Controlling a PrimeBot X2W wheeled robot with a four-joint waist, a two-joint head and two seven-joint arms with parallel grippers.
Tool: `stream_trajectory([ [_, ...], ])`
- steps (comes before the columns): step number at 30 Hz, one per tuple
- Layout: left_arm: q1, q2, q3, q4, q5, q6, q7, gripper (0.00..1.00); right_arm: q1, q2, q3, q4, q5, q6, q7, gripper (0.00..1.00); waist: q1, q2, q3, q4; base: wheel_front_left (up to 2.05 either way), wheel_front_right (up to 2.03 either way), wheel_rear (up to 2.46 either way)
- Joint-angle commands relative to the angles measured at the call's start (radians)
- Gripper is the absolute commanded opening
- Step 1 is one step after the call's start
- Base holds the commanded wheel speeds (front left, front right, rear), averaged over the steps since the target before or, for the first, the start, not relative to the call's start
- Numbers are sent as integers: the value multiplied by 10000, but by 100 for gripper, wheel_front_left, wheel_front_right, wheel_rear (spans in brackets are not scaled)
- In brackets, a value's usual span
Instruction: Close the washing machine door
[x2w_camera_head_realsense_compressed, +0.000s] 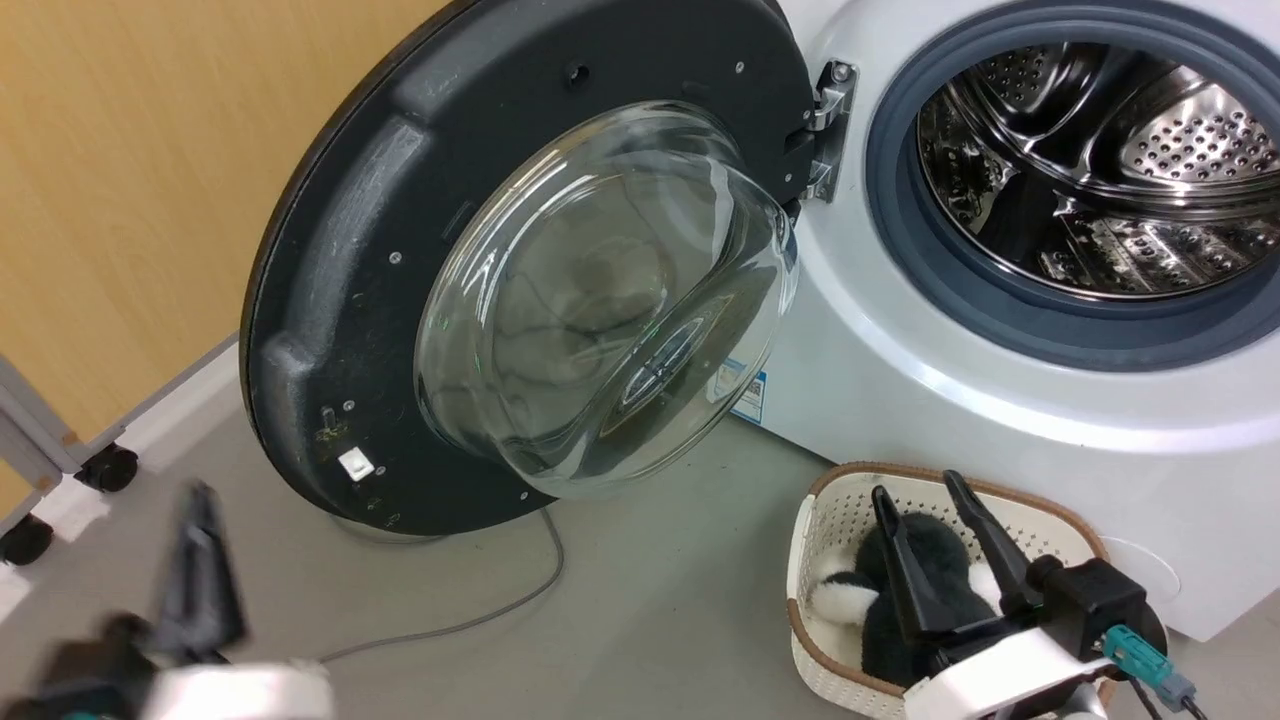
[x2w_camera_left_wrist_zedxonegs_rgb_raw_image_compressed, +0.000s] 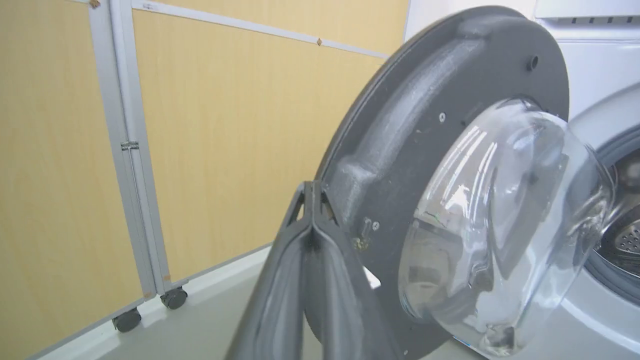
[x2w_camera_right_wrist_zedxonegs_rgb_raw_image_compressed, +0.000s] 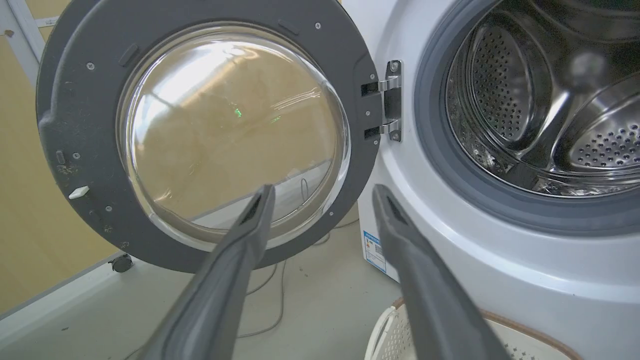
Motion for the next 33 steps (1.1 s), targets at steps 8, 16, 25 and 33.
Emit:
stream_trajectory([
  [8, -2919, 1166, 1926, 1370, -2974, -1086, 691, 0, 268, -140, -426, -356, -289, 8, -41, 100, 0, 0, 364, -51, 0, 0, 0],
  [16, -5915, 2050, 3229, 4527, -6696, -1752, 2875, 0, 696, -105, -901, -825, -470, 8, 92, 100, 0, 0, 540, -123, 0, 0, 0],
  [25, -7724, 2450, 4862, 7741, -9458, -989, 4795, 0, 679, -73, -914, -1213, -574, 8, 350, 100, 0, 0, 856, -547, 0, 0, 0],
  [33, -7916, 2258, 4353, 9017, -10101, -1304, 7084, 0, 632, -80, -971, -1286, -561, 8, 411, 100, 0, 0, 871, -736, 0, 0, 0],
])
